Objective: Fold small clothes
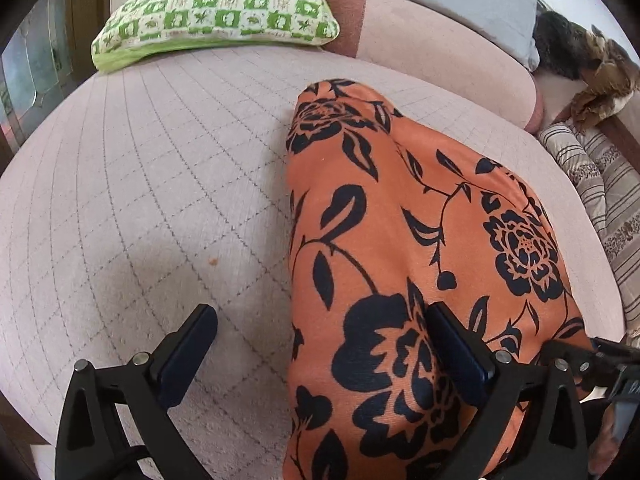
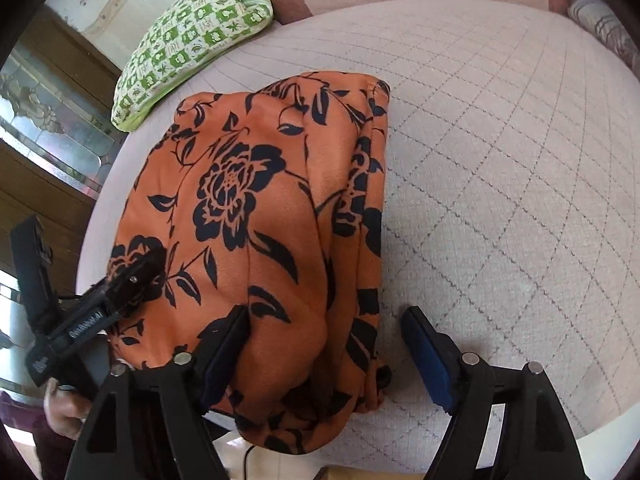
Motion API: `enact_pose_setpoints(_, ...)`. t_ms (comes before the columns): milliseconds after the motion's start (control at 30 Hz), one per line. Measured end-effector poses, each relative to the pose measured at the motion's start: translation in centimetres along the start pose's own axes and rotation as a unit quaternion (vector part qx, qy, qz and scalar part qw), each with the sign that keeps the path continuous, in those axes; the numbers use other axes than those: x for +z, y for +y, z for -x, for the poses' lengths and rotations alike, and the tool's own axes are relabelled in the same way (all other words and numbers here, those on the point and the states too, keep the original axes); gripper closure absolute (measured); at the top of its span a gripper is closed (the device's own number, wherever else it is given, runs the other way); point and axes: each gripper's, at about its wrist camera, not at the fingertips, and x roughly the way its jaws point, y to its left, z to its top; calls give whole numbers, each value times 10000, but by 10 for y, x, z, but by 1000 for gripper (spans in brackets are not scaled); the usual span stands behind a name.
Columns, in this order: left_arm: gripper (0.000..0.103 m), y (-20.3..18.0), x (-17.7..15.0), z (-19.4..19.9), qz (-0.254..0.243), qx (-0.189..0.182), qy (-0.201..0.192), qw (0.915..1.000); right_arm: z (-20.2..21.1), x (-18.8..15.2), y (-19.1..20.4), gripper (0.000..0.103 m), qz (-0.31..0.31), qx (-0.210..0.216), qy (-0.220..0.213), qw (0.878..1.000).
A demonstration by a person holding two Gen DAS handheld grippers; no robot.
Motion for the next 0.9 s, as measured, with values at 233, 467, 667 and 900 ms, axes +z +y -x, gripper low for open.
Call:
enact_pose_setpoints(233, 0, -17, 12, 37, -575, 425, -786, 9943, 59, 4, -1, 22, -127, -41, -721, 9973)
enact_pose_setpoints(467, 0, -9, 16, 53, -395, 566, -914, 9934, 86, 30, 28, 25, 11, 488, -1380, 9892)
enact_pose_setpoints(667, 0, 8, 8, 37, -192, 761, -377, 9962, 22, 32, 46, 43, -81, 754, -736, 9944)
enact_pose_setpoints(900, 0, 10, 4, 27, -64, 582, -152, 9982, 0, 28, 36, 55, -190, 663, -610, 9958)
